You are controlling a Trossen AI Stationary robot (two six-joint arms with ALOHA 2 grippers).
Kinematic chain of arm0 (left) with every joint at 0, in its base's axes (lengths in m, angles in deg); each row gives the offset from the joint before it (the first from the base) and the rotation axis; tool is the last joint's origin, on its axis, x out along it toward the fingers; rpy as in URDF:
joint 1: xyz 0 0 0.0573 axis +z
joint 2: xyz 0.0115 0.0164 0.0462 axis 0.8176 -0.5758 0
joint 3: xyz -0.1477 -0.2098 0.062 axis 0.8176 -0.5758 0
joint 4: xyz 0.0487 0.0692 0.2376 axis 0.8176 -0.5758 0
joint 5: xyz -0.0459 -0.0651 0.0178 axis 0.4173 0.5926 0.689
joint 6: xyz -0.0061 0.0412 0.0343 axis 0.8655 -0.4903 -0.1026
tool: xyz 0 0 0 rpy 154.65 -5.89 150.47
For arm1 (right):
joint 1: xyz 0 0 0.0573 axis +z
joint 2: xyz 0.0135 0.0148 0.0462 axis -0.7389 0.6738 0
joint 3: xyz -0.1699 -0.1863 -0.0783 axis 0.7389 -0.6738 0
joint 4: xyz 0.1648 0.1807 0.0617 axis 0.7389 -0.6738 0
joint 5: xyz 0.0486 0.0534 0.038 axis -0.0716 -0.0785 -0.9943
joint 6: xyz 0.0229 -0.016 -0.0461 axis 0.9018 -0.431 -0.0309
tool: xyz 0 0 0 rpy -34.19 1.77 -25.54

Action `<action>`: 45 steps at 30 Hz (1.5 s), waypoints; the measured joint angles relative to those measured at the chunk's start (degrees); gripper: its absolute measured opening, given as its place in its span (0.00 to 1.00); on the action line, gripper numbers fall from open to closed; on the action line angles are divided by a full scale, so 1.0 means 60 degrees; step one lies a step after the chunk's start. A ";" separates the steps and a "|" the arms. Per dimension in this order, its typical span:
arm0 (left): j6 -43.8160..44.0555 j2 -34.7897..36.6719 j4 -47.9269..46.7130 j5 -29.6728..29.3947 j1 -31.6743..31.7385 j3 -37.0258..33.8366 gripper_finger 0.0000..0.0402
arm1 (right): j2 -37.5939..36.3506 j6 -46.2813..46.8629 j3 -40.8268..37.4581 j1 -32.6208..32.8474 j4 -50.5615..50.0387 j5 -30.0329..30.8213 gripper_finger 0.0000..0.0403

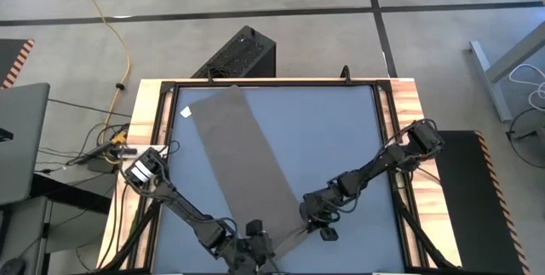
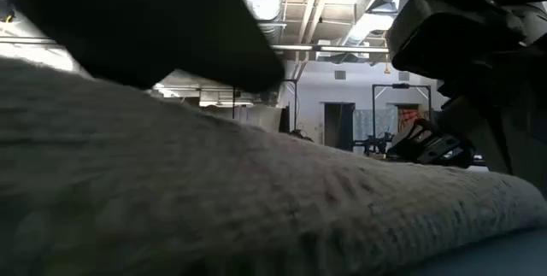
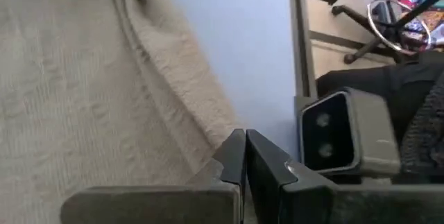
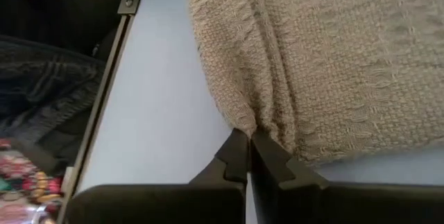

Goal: Roll towel into tight, uniform cylinder
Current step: Roll the gray towel

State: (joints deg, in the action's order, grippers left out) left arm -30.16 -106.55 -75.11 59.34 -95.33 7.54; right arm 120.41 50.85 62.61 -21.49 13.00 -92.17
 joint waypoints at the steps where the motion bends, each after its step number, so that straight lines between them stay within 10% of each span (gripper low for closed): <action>1: 0.0037 -0.0014 -0.0087 -0.0005 0.0014 0.0000 0.00 | -0.0031 0.0027 0.0003 -0.0039 -0.0018 -0.0091 0.06; 45: 0.0595 -0.0595 -0.0111 0.1060 0.0134 0.0018 0.00 | -0.0113 0.2704 -0.0011 -0.1693 -0.0004 -0.2911 0.05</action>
State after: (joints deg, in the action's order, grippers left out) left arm -26.59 -110.12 -75.77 65.70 -94.53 7.64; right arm 119.73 67.07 62.55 -31.64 12.98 -109.64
